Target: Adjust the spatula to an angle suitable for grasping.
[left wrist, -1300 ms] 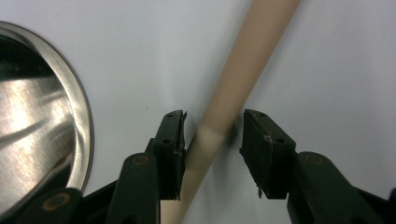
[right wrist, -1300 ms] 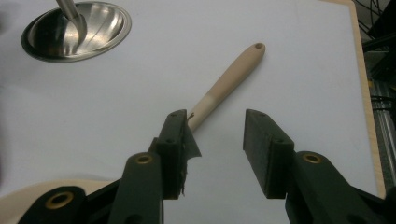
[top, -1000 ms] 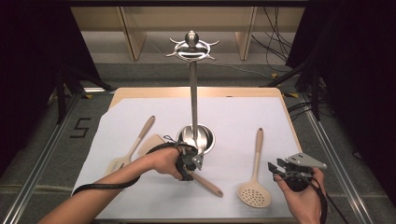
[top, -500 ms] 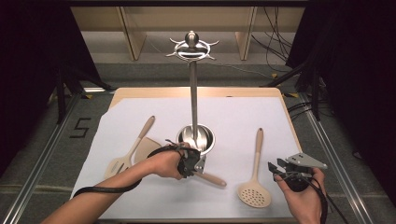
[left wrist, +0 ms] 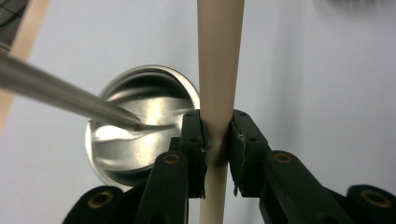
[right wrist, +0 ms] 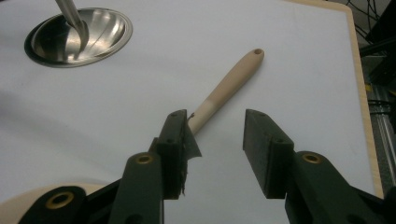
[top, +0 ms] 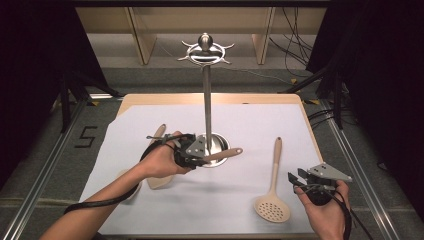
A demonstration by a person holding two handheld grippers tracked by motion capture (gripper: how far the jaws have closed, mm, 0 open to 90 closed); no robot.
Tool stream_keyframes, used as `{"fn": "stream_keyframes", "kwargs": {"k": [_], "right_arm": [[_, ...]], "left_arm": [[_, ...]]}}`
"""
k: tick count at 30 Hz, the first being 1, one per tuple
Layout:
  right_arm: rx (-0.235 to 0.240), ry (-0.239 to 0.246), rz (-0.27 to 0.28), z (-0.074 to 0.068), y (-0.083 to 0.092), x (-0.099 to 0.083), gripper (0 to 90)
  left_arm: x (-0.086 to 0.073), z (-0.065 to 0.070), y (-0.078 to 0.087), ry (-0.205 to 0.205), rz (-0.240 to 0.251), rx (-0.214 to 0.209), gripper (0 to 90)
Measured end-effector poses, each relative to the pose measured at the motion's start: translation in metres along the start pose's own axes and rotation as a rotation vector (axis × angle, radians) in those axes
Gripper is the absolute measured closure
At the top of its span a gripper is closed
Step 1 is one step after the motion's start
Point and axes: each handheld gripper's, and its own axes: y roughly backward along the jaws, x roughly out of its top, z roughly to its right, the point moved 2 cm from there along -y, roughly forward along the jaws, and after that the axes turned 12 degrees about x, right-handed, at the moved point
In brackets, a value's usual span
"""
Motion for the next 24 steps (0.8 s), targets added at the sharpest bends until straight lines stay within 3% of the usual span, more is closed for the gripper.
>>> {"fn": "stream_keyframes", "kwargs": {"k": [1, 2, 4, 5, 6, 7, 10, 11, 12, 13, 14, 16, 18, 19, 24], "right_arm": [[-0.001, 0.002, 0.001, 0.0, 0.0, 0.0, 61.0], [0.009, -0.04, -0.003, -0.003, 0.0, 0.0, 61.1], [0.015, -0.014, 0.002, -0.001, -0.001, 0.0, 61.1], [0.01, -0.05, -0.001, -0.004, 0.0, 0.0, 61.1], [0.01, -0.044, 0.011, -0.004, -0.001, 0.0, 61.1], [0.01, -0.044, 0.009, -0.004, -0.001, 0.0, 61.1], [0.005, -0.028, 0.009, -0.003, 0.0, 0.0, 61.1], [0.009, -0.053, 0.001, -0.005, 0.0, 0.0, 61.1], [0.009, -0.053, 0.001, -0.005, 0.0, 0.0, 61.1], [0.008, -0.035, 0.008, -0.003, -0.001, 0.0, 61.1], [0.011, -0.016, 0.008, -0.002, -0.002, 0.001, 61.1], [0.006, -0.045, 0.01, -0.005, -0.002, 0.0, 61.1], [0.011, -0.036, 0.013, -0.005, -0.002, 0.001, 61.1], [0.008, -0.035, 0.015, -0.004, -0.002, 0.001, 61.1], [0.005, -0.04, 0.015, -0.005, -0.002, 0.0, 61.0]], "left_arm": [[-0.001, -0.001, 0.003, 0.043, 0.031, 0.005, 76.4], [-0.004, -0.006, 0.01, 0.093, 0.069, 0.019, 76.4], [-0.006, -0.009, 0.015, 0.116, 0.074, 0.026, 76.4], [-0.007, -0.01, 0.017, 0.136, 0.091, 0.03, 76.4], [-0.01, -0.014, 0.02, 0.141, 0.096, 0.045, 76.4], [-0.012, -0.014, 0.023, 0.185, 0.119, 0.039, 76.4], [-0.019, -0.017, 0.03, 0.231, 0.158, 0.074, 76.4], [-0.023, -0.019, 0.035, 0.262, 0.176, 0.093, 76.4], [-0.023, -0.019, 0.035, 0.262, 0.176, 0.093, 76.4], [-0.027, -0.019, 0.038, 0.305, 0.2, 0.099, 76.4], [-0.027, -0.019, 0.038, 0.305, 0.2, 0.099, 76.4], [-0.03, -0.02, 0.041, 0.331, 0.221, 0.105, 76.4], [-0.035, -0.02, 0.044, 0.354, 0.246, 0.123, 76.4], [-0.036, -0.02, 0.045, 0.365, 0.248, 0.113, 76.3], [-0.041, -0.022, 0.05, 0.371, 0.26, 0.143, 76.3]]}}
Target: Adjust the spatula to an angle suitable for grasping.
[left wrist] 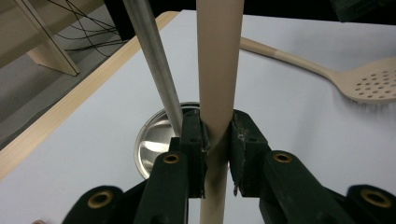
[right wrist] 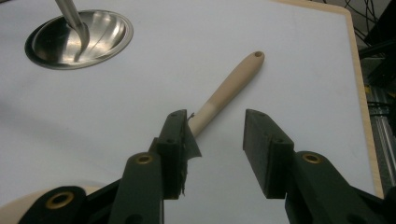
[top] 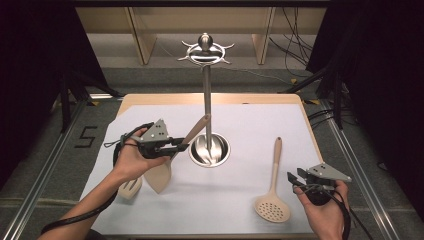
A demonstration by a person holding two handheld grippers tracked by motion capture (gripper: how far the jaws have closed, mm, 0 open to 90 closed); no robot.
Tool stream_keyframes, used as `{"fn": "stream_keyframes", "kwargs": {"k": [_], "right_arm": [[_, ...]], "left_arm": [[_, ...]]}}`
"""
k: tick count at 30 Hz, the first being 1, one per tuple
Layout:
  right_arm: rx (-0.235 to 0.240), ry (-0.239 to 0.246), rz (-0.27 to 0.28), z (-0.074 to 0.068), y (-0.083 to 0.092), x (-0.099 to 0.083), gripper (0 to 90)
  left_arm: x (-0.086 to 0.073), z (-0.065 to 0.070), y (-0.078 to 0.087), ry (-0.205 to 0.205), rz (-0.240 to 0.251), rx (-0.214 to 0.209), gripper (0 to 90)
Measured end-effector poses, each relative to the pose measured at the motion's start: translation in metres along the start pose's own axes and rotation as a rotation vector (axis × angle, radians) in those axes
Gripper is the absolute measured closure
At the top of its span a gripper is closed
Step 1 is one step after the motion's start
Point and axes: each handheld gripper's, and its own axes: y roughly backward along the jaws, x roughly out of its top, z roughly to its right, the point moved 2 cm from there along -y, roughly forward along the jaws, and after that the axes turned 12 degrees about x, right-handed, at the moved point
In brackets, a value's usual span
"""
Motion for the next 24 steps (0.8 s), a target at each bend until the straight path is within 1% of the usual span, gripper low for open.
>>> {"fn": "stream_keyframes", "kwargs": {"k": [1, 3, 7, 8, 9, 10, 11, 12, 13, 14, 16, 18, 19, 23, 24], "right_arm": [[-0.001, 0.002, 0.001, 0.0, 0.0, 0.0, 61.0], [-0.001, 0.002, 0.001, 0.0, 0.0, 0.0, 61.0], [-0.002, 0.0, 0.001, 0.0, 0.0, 0.0, 61.0], [0.002, 0.019, 0.003, 0.002, -0.001, 0.0, 61.0], [-0.002, -0.013, -0.003, -0.001, 0.0, 0.0, 61.0], [0.0, -0.004, -0.003, -0.001, 0.0, 0.0, 61.0], [0.0, -0.003, -0.003, -0.001, 0.0, 0.0, 61.0], [-0.002, -0.001, -0.003, -0.001, 0.0, 0.0, 61.0], [-0.002, -0.001, -0.003, -0.001, 0.0, 0.0, 61.0], [-0.002, 0.0, -0.002, -0.001, 0.0, 0.0, 61.0], [0.0, -0.006, -0.003, -0.002, 0.0, 0.0, 61.0], [-0.004, 0.002, 0.002, -0.001, 0.0, 0.0, 61.0], [-0.004, 0.002, 0.002, -0.001, 0.0, 0.0, 61.0], [-0.006, 0.001, 0.005, -0.001, 0.0, 0.0, 60.9], [-0.006, 0.001, 0.005, -0.001, 0.0, 0.0, 60.9]], "left_arm": [[-0.002, -0.001, 0.001, 0.009, 0.017, 0.003, 76.3], [-0.003, -0.002, 0.003, 0.027, 0.034, 0.005, 76.3], [-0.008, -0.005, 0.007, 0.057, 0.058, 0.022, 76.3], [-0.009, -0.007, 0.008, 0.062, 0.065, 0.024, 76.3], [-0.01, -0.008, 0.009, 0.071, 0.076, 0.024, 76.3], [-0.011, -0.01, 0.011, 0.069, 0.072, 0.029, 76.3], [-0.011, -0.012, 0.013, 0.072, 0.084, 0.027, 76.3], [-0.013, -0.015, 0.016, 0.094, 0.098, 0.027, 76.3], [-0.013, -0.015, 0.016, 0.094, 0.098, 0.027, 76.4], [-0.013, -0.016, 0.018, 0.113, 0.104, 0.032, 76.4], [-0.014, -0.018, 0.021, 0.133, 0.119, 0.042, 76.4], [-0.013, -0.022, 0.026, 0.148, 0.134, 0.051, 76.4], [-0.013, -0.022, 0.026, 0.148, 0.134, 0.051, 76.4], [-0.01, -0.026, 0.032, 0.152, 0.164, 0.063, 76.5], [-0.01, -0.026, 0.032, 0.152, 0.164, 0.063, 76.5]]}}
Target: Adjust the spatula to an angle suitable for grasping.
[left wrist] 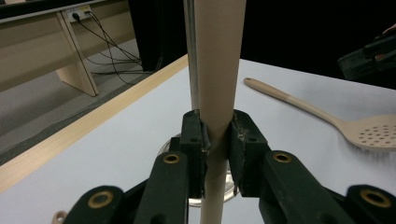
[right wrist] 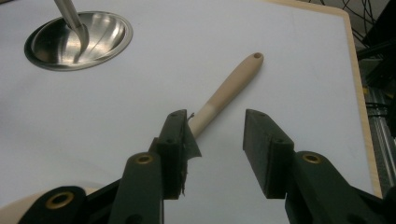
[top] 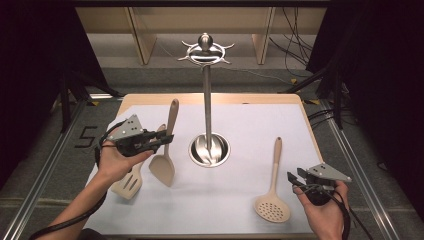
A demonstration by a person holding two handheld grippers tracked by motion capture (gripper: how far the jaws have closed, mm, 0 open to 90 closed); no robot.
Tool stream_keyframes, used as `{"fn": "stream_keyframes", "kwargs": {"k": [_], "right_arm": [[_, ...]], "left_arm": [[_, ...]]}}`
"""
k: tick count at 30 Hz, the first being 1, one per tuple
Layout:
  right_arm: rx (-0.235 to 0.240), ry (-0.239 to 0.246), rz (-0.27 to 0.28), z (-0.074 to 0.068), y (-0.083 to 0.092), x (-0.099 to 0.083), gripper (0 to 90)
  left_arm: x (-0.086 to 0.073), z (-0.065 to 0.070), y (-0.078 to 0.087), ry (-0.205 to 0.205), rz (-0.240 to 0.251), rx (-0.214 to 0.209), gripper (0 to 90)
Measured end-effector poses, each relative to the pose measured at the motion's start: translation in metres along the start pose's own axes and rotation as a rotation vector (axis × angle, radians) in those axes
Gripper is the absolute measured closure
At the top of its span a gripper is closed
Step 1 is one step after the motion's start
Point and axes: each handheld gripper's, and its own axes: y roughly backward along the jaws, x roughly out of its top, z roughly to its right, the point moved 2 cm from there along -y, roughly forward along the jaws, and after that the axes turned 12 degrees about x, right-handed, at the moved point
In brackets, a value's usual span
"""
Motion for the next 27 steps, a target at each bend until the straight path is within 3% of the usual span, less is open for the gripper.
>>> {"fn": "stream_keyframes", "kwargs": {"k": [7, 8, 9, 10, 13, 14, 15, 16, 17, 18, 19, 20, 23, 26, 27], "right_arm": [[0.007, 0.011, 0.016, -0.002, 0.001, 0.002, 61.0], [0.017, 0.044, 0.022, -0.001, 0.0, 0.003, 61.0], [0.02, 0.001, 0.017, -0.007, 0.001, 0.004, 61.0], [0.041, 0.012, 0.034, -0.009, 0.0, 0.006, 61.0], [0.046, 0.026, 0.041, -0.013, 0.001, 0.01, 61.0], [0.064, 0.026, 0.039, -0.017, 0.003, 0.013, 61.0], [0.126, 0.064, 0.081, -0.028, 0.003, 0.024, 60.8], [0.126, 0.064, 0.081, -0.028, 0.003, 0.024, 60.8], [0.168, 0.087, 0.114, -0.042, 0.002, 0.035, 60.7], [0.168, 0.087, 0.114, -0.042, 0.002, 0.035, 60.7], [0.224, 0.115, 0.113, -0.056, 0.002, 0.046, 60.6], [0.224, 0.115, 0.113, -0.056, 0.002, 0.046, 60.6], [0.303, 0.194, 0.169, -0.079, -0.003, 0.066, 60.5], [0.411, 0.227, 0.197, -0.115, -0.006, 0.092, 60.2], [0.411, 0.227, 0.197, -0.115, -0.006, 0.092, 60.2]], "left_arm": [[0.006, 0.004, 0.005, -0.006, 0.022, -0.012, 76.4], [0.007, 0.006, 0.006, -0.002, 0.026, -0.014, 76.5], [0.008, 0.006, 0.007, -0.006, 0.024, -0.013, 76.5], [0.01, 0.007, 0.008, -0.009, 0.028, -0.013, 76.4], [0.013, 0.009, 0.01, -0.023, 0.023, -0.017, 76.4], [0.014, 0.011, 0.011, -0.023, 0.021, -0.02, 76.4], [0.016, 0.015, 0.011, -0.008, 0.025, -0.027, 76.4], [0.016, 0.015, 0.011, -0.008, 0.025, -0.027, 76.4], [0.019, 0.021, 0.011, -0.007, 0.022, -0.041, 76.4], [0.019, 0.021, 0.011, -0.007, 0.022, -0.041, 76.4], [0.021, 0.024, 0.011, -0.012, 0.024, -0.046, 76.4], [0.022, 0.028, 0.01, -0.017, 0.024, -0.052, 76.4], [0.026, 0.038, 0.008, -0.031, 0.019, -0.066, 76.3], [0.03, 0.053, 0.001, -0.029, 0.004, -0.085, 76.3], [0.03, 0.053, 0.001, -0.029, 0.004, -0.085, 76.3]]}}
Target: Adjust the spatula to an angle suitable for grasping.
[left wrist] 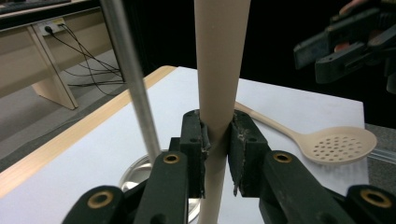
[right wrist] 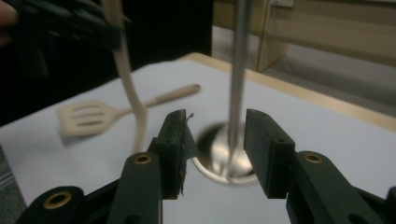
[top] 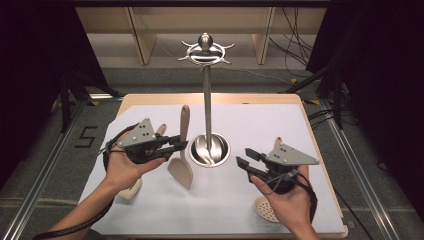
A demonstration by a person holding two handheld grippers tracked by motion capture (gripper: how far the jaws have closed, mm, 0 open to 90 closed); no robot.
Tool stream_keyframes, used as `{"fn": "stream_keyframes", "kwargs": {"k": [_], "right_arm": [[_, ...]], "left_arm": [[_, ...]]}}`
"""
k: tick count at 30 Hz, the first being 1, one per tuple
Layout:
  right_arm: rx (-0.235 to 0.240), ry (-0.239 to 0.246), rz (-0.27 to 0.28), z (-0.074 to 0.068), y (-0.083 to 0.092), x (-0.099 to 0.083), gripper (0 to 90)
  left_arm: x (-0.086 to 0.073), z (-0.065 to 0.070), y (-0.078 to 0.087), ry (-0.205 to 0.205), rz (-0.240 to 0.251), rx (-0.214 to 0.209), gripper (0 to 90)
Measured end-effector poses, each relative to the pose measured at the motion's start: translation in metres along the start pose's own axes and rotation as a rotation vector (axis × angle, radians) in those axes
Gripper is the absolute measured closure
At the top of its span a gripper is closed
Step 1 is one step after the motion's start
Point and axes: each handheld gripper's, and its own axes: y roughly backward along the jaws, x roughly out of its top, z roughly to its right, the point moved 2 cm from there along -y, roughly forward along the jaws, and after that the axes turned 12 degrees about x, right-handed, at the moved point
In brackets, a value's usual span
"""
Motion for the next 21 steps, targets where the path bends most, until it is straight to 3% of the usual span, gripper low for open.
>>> {"fn": "stream_keyframes", "kwargs": {"k": [2, 6, 12, 17, 18, 20, 21], "right_arm": [[0.035, 0.041, 0.031, -0.012, -0.012, 0.022, 60.1], [0.045, 0.074, 0.06, -0.015, -0.02, 0.034, 60.1], [0.103, 0.037, 0.122, -0.02, -0.027, 0.054, 59.8], [0.122, 0.057, 0.141, -0.023, -0.035, 0.063, 59.2], [0.116, 0.085, 0.15, -0.023, -0.037, 0.065, 59.1], [0.149, 0.059, 0.151, -0.027, -0.041, 0.067, 59.0], [0.146, 0.07, 0.147, -0.029, -0.044, 0.069, 60.5]], "left_arm": [[0.003, 0.008, -0.006, -0.008, 0.002, -0.02, 76.3], [0.006, 0.013, -0.01, -0.027, -0.004, -0.017, 76.3], [0.006, 0.019, -0.015, -0.016, -0.016, -0.002, 76.3], [0.006, 0.026, -0.019, -0.027, -0.03, -0.005, 76.3], [0.006, 0.027, -0.02, -0.029, -0.032, -0.004, 76.3], [0.005, 0.029, -0.022, -0.032, -0.037, -0.003, 76.2], [0.005, 0.03, -0.022, -0.033, -0.038, -0.008, 76.2]]}}
